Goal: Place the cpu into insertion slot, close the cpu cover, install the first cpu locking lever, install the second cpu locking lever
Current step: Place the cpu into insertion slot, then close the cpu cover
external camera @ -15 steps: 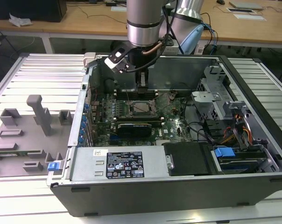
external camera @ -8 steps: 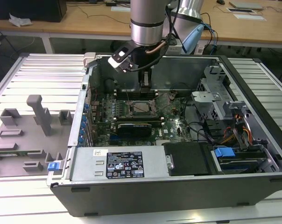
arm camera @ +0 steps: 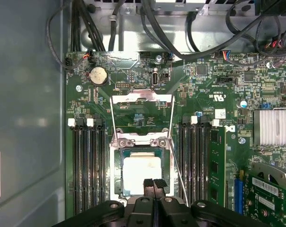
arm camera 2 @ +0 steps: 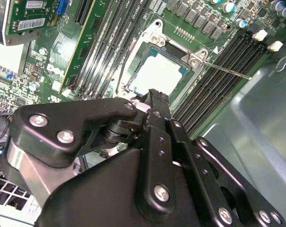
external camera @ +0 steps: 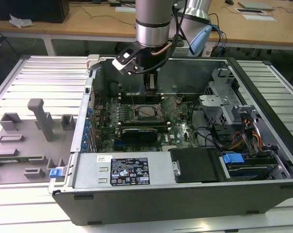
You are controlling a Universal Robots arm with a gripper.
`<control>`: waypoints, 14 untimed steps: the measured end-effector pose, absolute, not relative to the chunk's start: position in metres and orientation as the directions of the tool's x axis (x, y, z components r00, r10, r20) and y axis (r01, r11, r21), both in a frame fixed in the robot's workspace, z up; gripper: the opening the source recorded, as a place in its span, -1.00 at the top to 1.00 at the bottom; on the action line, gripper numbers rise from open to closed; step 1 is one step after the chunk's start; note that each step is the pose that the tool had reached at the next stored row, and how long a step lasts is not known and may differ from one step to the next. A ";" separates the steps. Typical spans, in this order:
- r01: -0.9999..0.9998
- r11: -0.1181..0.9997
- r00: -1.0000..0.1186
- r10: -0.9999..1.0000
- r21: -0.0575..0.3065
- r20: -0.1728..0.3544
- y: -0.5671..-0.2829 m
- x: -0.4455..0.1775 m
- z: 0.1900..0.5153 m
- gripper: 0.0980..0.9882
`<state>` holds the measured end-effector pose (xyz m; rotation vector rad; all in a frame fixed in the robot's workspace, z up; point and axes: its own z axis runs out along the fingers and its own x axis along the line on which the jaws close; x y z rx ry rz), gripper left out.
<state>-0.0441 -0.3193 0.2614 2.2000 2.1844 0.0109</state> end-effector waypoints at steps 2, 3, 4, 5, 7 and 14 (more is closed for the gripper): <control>0.999 -0.007 0.007 1.000 0.034 -0.024 -0.319 -0.044 0.262 0.98; 0.999 -0.007 0.007 1.000 0.034 -0.024 -0.319 -0.044 0.262 0.98; 0.999 -0.007 0.007 1.000 0.034 -0.024 -0.319 -0.044 0.262 0.98; 0.999 -0.007 0.007 1.000 0.034 -0.024 -0.319 -0.044 0.262 0.98; 0.999 -0.007 0.007 1.000 0.034 -0.024 -0.319 -0.044 0.262 0.98; 0.999 -0.007 0.007 1.000 0.034 -0.025 -0.319 -0.044 0.270 0.98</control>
